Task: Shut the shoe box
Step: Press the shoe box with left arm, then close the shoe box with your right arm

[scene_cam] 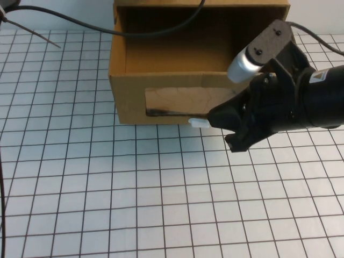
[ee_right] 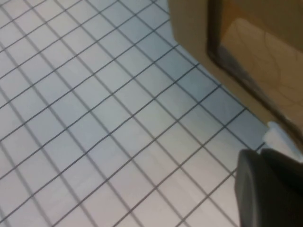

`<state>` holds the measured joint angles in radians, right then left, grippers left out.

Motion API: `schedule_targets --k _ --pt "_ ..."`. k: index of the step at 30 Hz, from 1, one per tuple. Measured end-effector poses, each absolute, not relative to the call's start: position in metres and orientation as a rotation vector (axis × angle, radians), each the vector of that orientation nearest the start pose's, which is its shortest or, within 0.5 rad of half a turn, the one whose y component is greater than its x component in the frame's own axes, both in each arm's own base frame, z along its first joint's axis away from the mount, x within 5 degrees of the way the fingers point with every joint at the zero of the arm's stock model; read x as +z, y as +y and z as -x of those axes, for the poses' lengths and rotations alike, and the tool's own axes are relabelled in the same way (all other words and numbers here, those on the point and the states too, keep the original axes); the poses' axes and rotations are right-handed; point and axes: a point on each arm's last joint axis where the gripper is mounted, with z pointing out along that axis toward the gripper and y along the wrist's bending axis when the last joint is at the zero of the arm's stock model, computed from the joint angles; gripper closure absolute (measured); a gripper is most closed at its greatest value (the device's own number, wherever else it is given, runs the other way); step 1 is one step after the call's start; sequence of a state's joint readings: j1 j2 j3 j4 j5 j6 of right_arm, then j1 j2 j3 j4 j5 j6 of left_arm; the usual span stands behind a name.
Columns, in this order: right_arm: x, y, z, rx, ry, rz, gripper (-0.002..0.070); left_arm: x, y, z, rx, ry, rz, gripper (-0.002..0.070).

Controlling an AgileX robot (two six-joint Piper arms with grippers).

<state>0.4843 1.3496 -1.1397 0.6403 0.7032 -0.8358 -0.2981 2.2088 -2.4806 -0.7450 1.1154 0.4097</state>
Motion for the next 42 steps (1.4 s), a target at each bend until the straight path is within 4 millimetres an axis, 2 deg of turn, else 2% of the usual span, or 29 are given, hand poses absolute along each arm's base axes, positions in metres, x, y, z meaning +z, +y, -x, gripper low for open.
schedule_targets --k 7,17,30,37,42 --pt "0.328 0.17 -0.266 0.515 2.034 0.984 0.069 0.392 -0.196 -0.448 -0.878 2.059 -0.713 0.068" --pt "0.339 0.168 -0.317 0.542 2.044 0.879 0.069 0.392 -0.196 -0.448 -0.879 2.055 -0.721 0.068" --pt "0.322 0.191 -0.385 0.547 2.048 0.886 0.069 0.392 -0.197 -0.446 -0.895 2.045 -0.748 0.068" --pt "0.326 0.195 -0.396 0.543 2.025 0.863 0.069 0.401 -0.196 -0.439 -0.882 2.032 -0.779 0.068" --pt "0.327 0.195 -0.392 0.595 2.011 0.959 0.069 0.424 -0.189 -0.424 -0.833 1.993 -0.802 0.068"
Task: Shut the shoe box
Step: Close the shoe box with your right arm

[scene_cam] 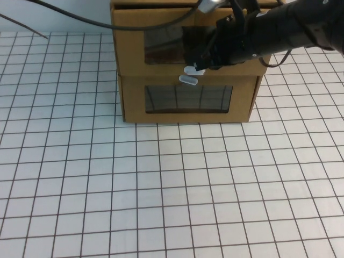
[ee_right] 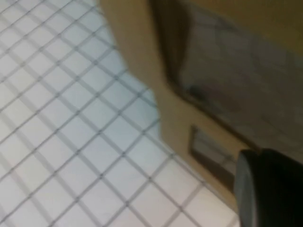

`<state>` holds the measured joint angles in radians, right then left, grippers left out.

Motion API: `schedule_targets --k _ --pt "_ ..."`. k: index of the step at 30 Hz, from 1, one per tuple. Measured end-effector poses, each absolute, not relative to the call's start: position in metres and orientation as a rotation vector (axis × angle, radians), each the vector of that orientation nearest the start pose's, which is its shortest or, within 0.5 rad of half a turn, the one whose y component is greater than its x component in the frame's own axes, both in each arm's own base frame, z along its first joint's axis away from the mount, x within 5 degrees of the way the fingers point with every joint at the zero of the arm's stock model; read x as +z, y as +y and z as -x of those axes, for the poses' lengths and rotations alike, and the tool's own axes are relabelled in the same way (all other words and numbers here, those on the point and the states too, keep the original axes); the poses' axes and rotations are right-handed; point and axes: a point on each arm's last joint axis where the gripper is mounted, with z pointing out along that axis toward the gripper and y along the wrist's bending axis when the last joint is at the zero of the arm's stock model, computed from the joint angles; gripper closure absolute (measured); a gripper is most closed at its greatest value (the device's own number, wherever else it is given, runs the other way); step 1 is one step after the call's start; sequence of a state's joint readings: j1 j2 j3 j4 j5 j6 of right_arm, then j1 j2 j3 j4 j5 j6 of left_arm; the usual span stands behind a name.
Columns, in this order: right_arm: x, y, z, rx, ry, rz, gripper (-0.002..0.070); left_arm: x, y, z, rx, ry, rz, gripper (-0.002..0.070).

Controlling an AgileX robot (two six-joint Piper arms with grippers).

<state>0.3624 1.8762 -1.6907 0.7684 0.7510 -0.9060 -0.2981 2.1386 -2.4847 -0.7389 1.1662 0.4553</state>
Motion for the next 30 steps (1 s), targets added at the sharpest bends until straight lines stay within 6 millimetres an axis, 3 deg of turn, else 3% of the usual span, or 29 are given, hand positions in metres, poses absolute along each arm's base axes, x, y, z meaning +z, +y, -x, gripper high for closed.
schedule_targets --k 3,8,18,30 --pt "0.333 0.202 -0.382 0.723 1.943 1.035 0.069 0.44 -0.185 -0.414 -0.805 1.967 -0.805 0.068" --pt "0.353 0.208 -0.374 0.833 1.856 0.996 0.069 0.456 -0.18 -0.4 -0.78 1.953 -0.82 0.068" --pt "0.356 0.203 -0.395 0.742 1.855 0.729 0.069 0.475 -0.174 -0.382 -0.756 1.932 -0.847 0.068" --pt "0.359 0.202 -0.397 0.731 1.851 0.651 0.069 0.504 -0.16 -0.344 -0.705 1.916 -0.861 0.068"
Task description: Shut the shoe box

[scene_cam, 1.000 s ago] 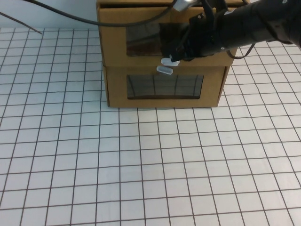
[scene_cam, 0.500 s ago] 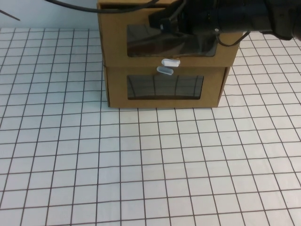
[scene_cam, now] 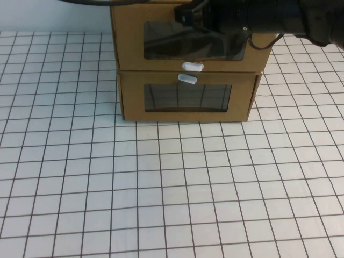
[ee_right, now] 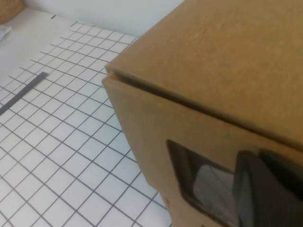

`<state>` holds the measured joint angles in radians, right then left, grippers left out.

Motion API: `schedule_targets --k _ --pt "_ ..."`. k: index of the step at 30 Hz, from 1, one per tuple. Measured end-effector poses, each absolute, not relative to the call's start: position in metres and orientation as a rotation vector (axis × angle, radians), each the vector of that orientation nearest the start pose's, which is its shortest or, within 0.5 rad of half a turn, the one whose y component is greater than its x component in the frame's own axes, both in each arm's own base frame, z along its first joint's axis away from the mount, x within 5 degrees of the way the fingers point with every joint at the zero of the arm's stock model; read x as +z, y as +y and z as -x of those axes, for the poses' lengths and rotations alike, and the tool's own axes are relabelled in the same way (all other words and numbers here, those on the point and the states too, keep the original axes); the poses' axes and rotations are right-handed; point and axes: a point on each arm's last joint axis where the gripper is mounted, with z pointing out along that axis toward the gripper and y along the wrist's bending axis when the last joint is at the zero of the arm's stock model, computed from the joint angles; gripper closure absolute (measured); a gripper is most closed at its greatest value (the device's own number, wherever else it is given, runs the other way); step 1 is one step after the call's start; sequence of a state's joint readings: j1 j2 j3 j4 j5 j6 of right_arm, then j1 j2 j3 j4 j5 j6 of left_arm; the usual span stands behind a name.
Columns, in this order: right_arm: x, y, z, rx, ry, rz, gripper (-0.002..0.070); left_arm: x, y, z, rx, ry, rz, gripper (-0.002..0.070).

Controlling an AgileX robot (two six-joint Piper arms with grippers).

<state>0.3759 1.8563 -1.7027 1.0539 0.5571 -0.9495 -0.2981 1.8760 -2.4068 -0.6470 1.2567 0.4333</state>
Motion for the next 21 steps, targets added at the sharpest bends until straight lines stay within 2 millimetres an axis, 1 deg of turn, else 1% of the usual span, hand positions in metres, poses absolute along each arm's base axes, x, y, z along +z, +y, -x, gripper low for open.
schedule_targets --k 2,5,7,9,11,13,14,16,17,19,21 --pt "0.363 0.201 -0.396 0.718 1.844 0.658 0.069 0.51 -0.157 -0.334 -0.693 1.913 -0.864 0.068" --pt "0.375 0.196 -0.388 0.674 1.817 0.705 0.069 0.521 -0.149 -0.315 -0.659 1.903 -0.867 0.068" --pt "0.392 0.191 -0.376 0.647 1.783 0.744 0.069 0.53 -0.143 -0.299 -0.629 1.893 -0.864 0.068" --pt "0.417 0.184 -0.359 0.621 1.724 0.767 0.069 0.54 -0.135 -0.279 -0.604 1.876 -0.862 0.068" --pt "0.444 0.175 -0.337 0.597 1.661 0.775 0.069 0.544 -0.129 -0.26 -0.592 1.872 -0.86 0.068" --pt "0.475 0.163 -0.308 0.574 1.595 0.767 0.069 0.549 -0.121 -0.237 -0.574 1.867 -0.858 0.068" --pt "0.487 0.158 -0.295 0.561 1.573 0.765 0.069 0.549 -0.117 -0.228 -0.564 1.867 -0.857 0.068" --pt "0.513 0.143 -0.262 0.519 1.535 0.759 0.069 0.55 -0.108 -0.203 -0.55 1.856 -0.844 0.068" --pt "0.521 0.137 -0.249 0.5 1.53 0.76 0.069 0.552 -0.104 -0.189 -0.548 1.838 -0.829 0.068" --pt "0.538 0.12 -0.215 0.443 1.525 0.752 0.069 0.552 -0.095 -0.163 -0.542 1.799 -0.789 0.068" --pt "0.545 0.106 -0.191 0.398 1.54 0.72 0.069 0.55 -0.087 -0.141 -0.54 1.751 -0.743 0.068"
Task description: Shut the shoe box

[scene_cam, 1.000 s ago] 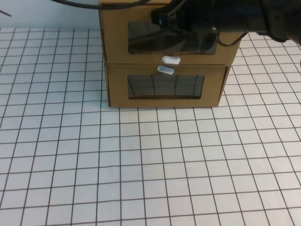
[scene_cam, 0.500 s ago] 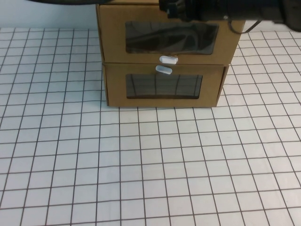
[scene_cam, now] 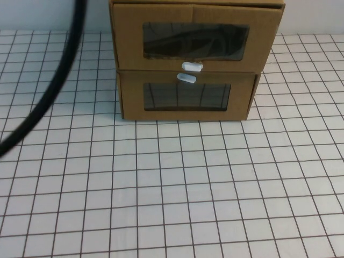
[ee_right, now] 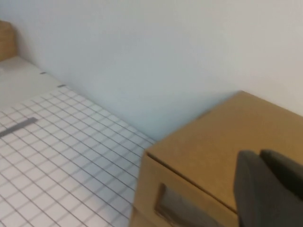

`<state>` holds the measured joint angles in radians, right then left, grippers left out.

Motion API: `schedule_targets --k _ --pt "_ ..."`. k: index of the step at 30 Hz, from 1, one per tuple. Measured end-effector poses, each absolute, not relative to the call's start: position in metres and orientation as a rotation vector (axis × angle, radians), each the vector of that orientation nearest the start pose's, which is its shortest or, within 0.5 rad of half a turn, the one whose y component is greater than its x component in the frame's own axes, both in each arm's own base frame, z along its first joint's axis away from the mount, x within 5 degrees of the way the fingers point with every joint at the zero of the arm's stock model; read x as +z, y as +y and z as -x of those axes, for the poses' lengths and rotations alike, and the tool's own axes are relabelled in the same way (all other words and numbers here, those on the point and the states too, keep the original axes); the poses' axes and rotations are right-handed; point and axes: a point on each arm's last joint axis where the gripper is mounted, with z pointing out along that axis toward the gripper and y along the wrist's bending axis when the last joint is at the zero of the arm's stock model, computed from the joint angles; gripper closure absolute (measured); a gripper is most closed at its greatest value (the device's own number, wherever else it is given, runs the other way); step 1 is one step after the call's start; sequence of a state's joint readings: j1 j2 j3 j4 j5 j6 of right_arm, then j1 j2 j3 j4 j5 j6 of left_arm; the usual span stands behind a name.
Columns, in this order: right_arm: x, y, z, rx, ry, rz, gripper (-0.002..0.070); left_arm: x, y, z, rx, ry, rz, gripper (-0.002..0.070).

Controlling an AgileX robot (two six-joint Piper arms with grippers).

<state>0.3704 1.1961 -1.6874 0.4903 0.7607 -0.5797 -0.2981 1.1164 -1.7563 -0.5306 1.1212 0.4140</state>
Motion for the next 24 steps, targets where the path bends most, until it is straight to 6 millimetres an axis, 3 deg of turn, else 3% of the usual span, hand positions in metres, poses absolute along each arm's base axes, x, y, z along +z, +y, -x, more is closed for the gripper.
schedule_targets --k 5,10,14,19,24 --pt "0.536 0.073 -0.14 0.295 1.569 0.61 0.069 0.536 -0.066 -0.088 -0.498 1.668 -0.659 0.068" --pt "0.505 0.051 -0.091 0.317 1.571 0.528 0.069 0.517 -0.046 -0.053 -0.419 1.645 -0.569 0.068" --pt "0.474 0.04 -0.066 0.365 1.606 0.467 0.069 0.495 -0.034 -0.028 -0.401 1.621 -0.502 0.068" --pt "0.429 0.031 -0.042 0.384 1.643 0.451 0.069 0.452 -0.02 0.009 -0.416 1.578 -0.433 0.068" --pt "0.39 0.021 -0.019 0.381 1.595 0.43 0.069 0.401 -0.012 0.022 -0.402 1.593 -0.389 0.068"
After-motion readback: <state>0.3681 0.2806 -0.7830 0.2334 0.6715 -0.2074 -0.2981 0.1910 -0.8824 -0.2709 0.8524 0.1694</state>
